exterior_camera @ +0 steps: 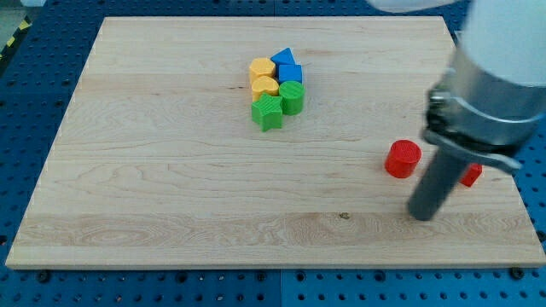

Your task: Move the red circle towards the center of the board

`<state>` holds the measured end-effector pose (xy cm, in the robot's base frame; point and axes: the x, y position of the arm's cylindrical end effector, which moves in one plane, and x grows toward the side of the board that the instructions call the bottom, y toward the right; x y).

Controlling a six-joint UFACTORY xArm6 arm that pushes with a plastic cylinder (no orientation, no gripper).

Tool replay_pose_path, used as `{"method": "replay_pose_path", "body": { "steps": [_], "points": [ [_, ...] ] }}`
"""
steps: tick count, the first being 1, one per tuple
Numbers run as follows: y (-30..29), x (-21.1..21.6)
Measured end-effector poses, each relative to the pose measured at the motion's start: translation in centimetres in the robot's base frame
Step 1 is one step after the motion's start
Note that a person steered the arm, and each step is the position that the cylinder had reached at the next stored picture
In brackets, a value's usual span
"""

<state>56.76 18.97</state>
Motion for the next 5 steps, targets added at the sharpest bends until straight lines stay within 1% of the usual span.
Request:
{"method": "replay_pose_path", "body": {
  "steps": [1, 2, 4, 5],
  "points": [
    [4.6, 0.1],
    [5.4, 0.1],
    [5.4, -2.5],
    [3.4, -4.1]
  ]
}}
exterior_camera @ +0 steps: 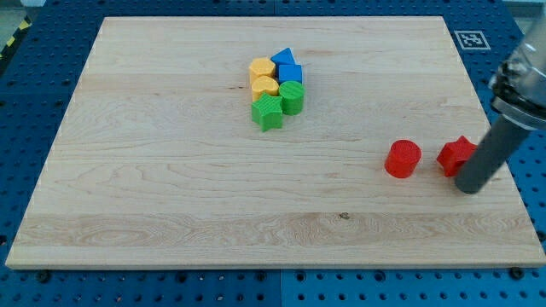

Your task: Move the red circle towards the center of the board

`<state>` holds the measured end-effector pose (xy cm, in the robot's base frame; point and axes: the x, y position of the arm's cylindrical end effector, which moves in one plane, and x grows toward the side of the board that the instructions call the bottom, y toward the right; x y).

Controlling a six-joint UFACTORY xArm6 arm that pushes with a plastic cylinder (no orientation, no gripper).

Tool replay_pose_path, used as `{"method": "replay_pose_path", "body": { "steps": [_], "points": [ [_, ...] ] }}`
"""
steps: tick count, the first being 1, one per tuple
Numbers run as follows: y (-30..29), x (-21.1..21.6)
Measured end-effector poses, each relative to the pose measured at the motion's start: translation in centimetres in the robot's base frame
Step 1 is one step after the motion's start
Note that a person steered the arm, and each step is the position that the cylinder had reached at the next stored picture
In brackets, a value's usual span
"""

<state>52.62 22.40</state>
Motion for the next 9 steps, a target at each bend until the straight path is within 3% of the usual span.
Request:
{"method": "replay_pose_path", "body": {
  "steps": [3, 6, 9],
  "points": [
    [-7.7, -1.7],
    [-6.9, -6.1],
    [-8.2, -2.4]
  ]
}}
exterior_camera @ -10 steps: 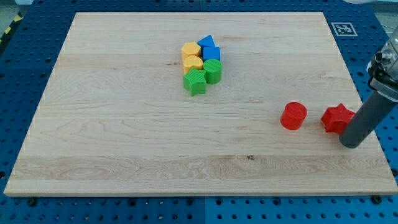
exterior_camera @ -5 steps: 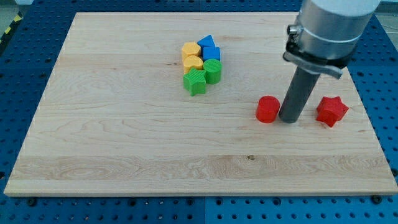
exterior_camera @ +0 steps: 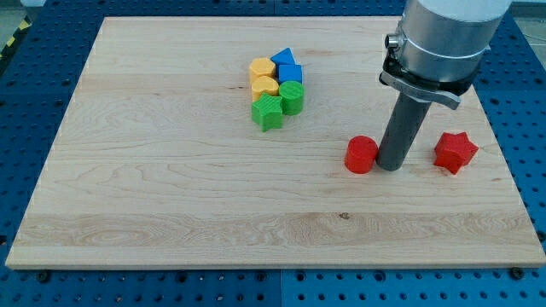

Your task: Move the red circle towards the center of the board

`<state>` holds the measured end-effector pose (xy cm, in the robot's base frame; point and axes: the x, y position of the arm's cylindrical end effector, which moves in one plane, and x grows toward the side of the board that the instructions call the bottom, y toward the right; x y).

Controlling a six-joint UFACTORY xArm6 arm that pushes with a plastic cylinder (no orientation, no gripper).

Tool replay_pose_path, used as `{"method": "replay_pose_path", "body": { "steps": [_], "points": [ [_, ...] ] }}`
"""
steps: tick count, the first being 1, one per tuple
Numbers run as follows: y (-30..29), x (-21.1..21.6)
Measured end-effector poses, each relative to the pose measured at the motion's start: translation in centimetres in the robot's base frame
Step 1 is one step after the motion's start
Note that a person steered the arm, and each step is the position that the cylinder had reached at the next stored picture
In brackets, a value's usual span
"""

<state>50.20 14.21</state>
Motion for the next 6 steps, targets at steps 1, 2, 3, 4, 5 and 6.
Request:
{"method": "replay_pose_path", "body": {
  "steps": [1, 2, 3, 4, 5, 6],
  "points": [
    [-1.3, 1.1],
    [-2.4, 1.2],
    [-1.7, 0.3],
    [-2.1, -3.3],
    [-4.4, -2.5],
    [-7.7, -0.1]
  ]
}}
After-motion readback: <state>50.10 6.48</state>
